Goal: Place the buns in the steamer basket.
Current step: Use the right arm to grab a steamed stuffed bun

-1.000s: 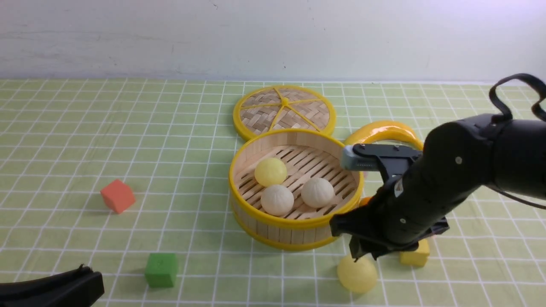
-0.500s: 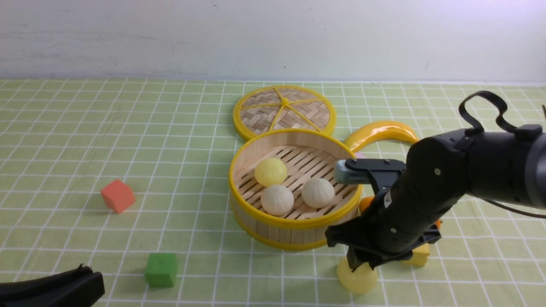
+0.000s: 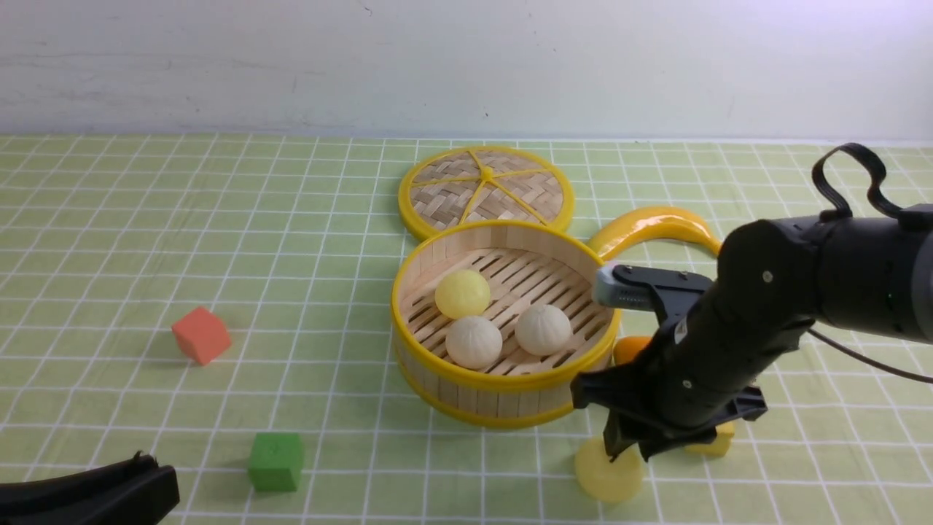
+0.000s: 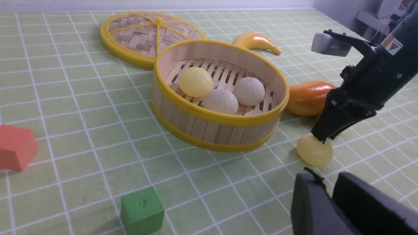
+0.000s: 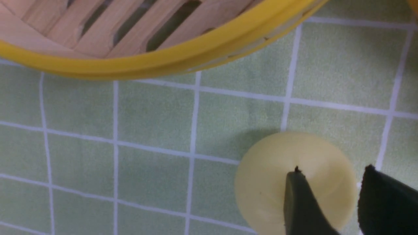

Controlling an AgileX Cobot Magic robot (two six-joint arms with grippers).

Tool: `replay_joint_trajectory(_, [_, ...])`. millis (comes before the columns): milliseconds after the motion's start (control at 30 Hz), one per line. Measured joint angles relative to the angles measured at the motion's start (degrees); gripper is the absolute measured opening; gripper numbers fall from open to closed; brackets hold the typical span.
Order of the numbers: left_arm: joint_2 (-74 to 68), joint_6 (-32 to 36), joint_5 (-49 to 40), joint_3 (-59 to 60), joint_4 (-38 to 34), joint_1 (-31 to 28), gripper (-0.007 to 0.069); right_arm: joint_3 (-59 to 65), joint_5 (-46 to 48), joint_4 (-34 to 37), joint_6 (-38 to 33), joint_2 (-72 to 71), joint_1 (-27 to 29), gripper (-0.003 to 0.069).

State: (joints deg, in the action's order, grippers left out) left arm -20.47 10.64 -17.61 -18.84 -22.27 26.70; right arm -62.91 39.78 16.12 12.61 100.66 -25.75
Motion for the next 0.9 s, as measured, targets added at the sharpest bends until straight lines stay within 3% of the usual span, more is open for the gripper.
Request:
replay_joint_trajectory(600, [0.0,0.0,0.0,0.0,0.0,0.0,0.0113,0.0,-1.1,1.4,-2.5,1.9,0.0,0.0243])
replay_joint_trajectory(900, [0.0,0.0,0.0,0.0,0.0,0.0,0.0125,0.0,-1.2,1.4,-5.2,1.9,0.0,0.0049])
